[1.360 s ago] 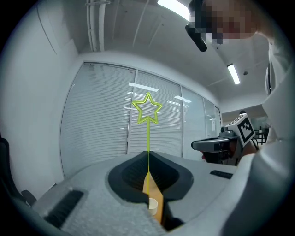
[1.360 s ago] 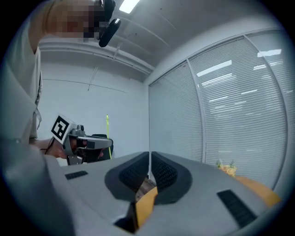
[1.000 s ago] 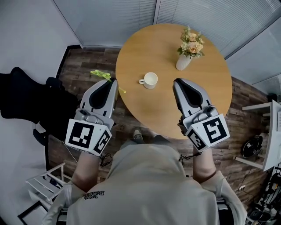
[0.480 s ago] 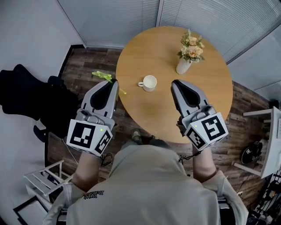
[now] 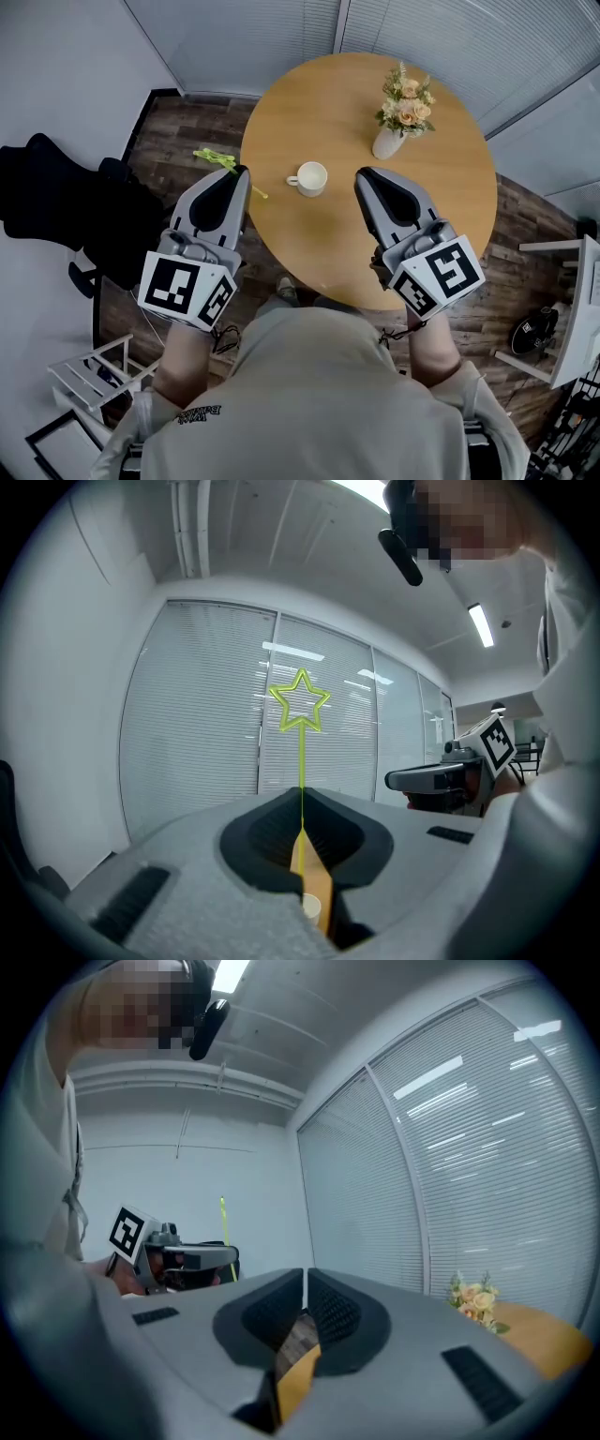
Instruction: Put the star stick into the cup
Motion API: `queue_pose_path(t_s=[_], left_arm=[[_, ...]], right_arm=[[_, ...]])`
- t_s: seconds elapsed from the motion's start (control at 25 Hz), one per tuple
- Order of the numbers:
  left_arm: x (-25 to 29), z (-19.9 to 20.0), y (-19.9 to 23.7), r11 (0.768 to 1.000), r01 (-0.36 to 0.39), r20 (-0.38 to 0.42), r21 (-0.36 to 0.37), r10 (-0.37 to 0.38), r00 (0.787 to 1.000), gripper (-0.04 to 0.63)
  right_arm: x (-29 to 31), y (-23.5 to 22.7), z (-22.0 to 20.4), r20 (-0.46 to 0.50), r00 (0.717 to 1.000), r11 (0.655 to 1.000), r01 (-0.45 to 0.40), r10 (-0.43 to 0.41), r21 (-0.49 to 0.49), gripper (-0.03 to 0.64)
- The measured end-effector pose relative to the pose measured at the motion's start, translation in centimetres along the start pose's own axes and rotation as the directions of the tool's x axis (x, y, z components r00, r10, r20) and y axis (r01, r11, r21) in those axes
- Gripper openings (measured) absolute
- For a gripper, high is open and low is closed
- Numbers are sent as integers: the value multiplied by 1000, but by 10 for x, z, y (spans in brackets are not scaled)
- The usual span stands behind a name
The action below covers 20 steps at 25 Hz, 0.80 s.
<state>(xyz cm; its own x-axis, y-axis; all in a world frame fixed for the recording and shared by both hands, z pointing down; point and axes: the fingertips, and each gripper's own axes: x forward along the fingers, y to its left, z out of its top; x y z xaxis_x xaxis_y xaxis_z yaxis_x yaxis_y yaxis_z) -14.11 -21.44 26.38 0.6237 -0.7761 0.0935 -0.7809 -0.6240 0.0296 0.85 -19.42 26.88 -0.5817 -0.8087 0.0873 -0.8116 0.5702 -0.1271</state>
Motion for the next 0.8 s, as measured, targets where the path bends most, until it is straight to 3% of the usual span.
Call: queue_pose_path(t_s=[0.16,0.28,0.52,0.8], left_arm=[[16,2,0,998,-20,-5,52,21,1000,25],[27,7,-8,994,-19,5,111,19,1000,24],[61,2,-9,997,4,14,78,-5,1000,25],[102,-34,8,1000,-2,-40,16,3,999,24]], right_arm=[[6,-14,3,1,1000,1000,4,-4,-20,37],[11,-18,11,5,1000,994,10,-10,-108,37],[30,-36,15,13,1000,991,9,-7,-134,37],[51,-42,2,-14,1000,985,-6,3,-170,37]])
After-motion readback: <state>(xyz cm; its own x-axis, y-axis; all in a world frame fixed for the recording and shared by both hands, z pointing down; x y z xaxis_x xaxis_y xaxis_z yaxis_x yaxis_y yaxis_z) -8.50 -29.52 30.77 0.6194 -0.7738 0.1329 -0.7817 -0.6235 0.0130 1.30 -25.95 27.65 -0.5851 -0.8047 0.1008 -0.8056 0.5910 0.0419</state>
